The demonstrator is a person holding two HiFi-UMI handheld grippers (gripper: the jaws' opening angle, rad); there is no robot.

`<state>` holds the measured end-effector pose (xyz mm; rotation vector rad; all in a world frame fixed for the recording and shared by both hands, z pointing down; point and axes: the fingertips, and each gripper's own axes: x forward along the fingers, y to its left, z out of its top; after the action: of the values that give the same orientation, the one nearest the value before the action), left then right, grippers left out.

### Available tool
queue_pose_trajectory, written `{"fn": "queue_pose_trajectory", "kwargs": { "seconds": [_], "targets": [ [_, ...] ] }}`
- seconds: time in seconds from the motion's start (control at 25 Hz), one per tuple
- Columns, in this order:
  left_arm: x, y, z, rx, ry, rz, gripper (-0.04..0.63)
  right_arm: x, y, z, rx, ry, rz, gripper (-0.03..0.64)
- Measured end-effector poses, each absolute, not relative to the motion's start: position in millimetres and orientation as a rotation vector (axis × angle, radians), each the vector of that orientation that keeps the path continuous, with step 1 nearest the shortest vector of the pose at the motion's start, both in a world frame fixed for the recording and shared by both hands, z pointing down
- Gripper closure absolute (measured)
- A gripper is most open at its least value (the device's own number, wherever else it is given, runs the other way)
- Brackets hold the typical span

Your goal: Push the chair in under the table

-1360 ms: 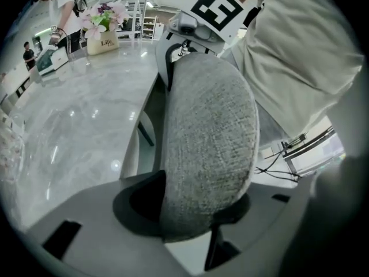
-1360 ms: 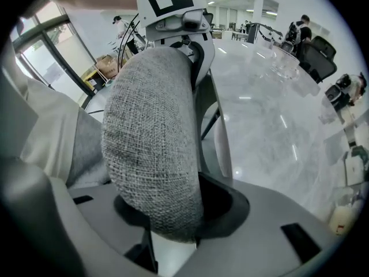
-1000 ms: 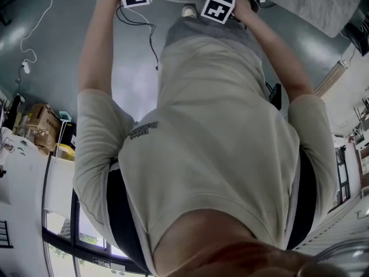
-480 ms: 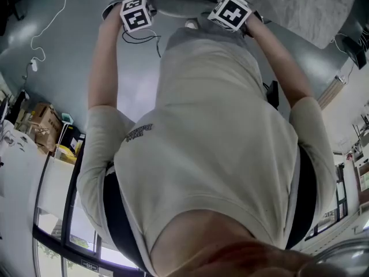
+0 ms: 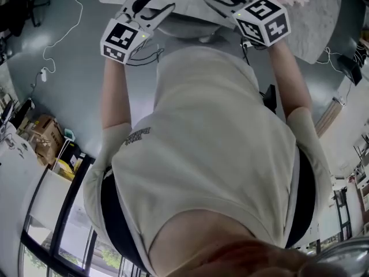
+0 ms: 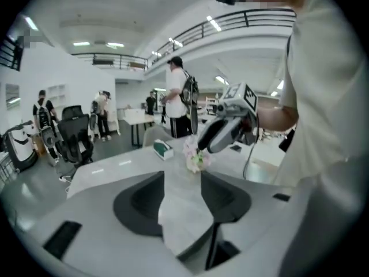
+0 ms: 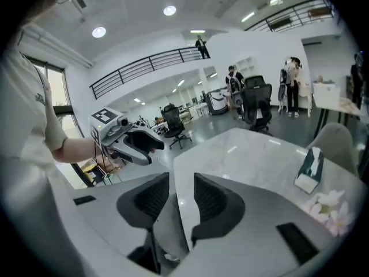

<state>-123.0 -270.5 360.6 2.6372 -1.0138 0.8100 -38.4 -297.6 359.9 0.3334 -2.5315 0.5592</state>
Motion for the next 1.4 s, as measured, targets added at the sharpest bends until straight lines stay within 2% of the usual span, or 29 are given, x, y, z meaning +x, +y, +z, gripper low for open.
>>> {"fn": "queue_pose_trajectory", "kwargs": {
  "seconds": [0.32, 0.48, 0.56, 0.64, 0.76, 0.88, 1.4],
  "targets": [
    [-134.4, -299.6, 220.3, 2.738, -1.376, 0.322, 0.497, -51.2, -315.0, 236.8, 0.571, -2.777, 0.307, 0.515],
    [-144.4, -299.8, 179.8, 2.724, -1.441, 0.186, 0.503, -47.9, -316.3, 189.0, 0.733, -2.852, 0.201, 0.526],
    [-147.6, -296.6, 163.6, 2.755, -1.479, 0.146, 0.537, -47.6, -311.8, 170.7, 0.776, -2.867, 0.138, 0.539],
    [-152.2, -294.0, 149.3, 2.748, -1.482, 0.068, 0.541, -49.8, -303.9, 156.5, 0.787, -2.862, 0.045, 0.578],
    [-162.2, -289.3, 126.6, 2.735, -1.453, -0.057, 0.561, -53.9, -292.8, 136.3, 0.816, -2.856, -0.079, 0.581],
    [-172.4, -283.2, 106.2, 2.77, -1.508, -0.069, 0.581, -60.1, -280.5, 111.9, 0.817, -2.917, -0.129, 0.583],
    [-181.0, -277.5, 82.1, 2.898, -1.576, 0.055, 0.586, -85.5, -272.2, 69.2, 0.879, -3.024, -0.292, 0.606]
  ]
}}
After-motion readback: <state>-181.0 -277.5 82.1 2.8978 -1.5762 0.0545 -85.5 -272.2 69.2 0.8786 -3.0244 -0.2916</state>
